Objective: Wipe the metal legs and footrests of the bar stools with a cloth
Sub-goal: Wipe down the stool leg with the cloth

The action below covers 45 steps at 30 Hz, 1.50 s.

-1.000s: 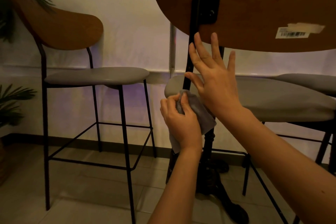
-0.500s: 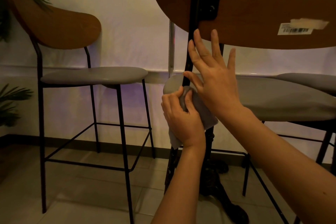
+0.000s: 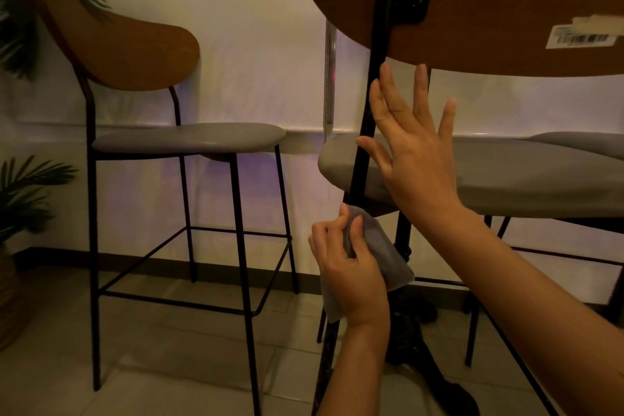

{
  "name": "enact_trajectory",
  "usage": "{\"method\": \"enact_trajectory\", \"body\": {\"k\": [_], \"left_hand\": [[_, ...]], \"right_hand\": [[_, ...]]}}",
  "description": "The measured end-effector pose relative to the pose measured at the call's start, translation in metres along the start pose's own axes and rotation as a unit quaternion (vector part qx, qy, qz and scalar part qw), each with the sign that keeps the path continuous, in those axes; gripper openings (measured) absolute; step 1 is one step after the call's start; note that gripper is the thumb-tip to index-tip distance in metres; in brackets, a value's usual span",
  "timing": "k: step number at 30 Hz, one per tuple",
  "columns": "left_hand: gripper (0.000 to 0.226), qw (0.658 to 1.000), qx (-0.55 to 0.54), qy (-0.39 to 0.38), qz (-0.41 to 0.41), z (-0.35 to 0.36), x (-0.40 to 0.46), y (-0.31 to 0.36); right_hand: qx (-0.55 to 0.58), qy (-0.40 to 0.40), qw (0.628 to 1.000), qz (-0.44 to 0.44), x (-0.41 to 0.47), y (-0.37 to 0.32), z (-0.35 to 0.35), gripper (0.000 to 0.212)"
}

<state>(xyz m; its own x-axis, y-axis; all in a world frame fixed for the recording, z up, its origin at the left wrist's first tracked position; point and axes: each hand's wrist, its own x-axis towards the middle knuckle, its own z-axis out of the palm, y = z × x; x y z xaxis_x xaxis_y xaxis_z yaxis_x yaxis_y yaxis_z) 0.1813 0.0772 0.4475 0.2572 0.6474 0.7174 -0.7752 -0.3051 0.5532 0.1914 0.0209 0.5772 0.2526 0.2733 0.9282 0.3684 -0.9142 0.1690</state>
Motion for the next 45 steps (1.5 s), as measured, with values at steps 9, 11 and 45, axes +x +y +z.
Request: {"method": "enact_trajectory", "body": {"k": [9, 11, 45], "left_hand": [[0.027, 1.0, -0.004, -0.007, 0.004, -0.001, 0.004, 0.001], [0.023, 1.0, 0.0, -0.011, 0.003, -0.007, 0.0, 0.002], [0.018, 0.997, -0.002, -0.017, -0.07, -0.028, -0.021, 0.001]], "right_hand": [[0.018, -0.007, 1.0, 0.015, -0.003, -0.004, 0.0, 0.058], [0.024, -0.005, 1.0, 0.02, -0.003, -0.004, 0.0, 0.058], [-0.018, -0.05, 0.998, -0.03, -0.066, -0.017, 0.006, 0.062]]}}
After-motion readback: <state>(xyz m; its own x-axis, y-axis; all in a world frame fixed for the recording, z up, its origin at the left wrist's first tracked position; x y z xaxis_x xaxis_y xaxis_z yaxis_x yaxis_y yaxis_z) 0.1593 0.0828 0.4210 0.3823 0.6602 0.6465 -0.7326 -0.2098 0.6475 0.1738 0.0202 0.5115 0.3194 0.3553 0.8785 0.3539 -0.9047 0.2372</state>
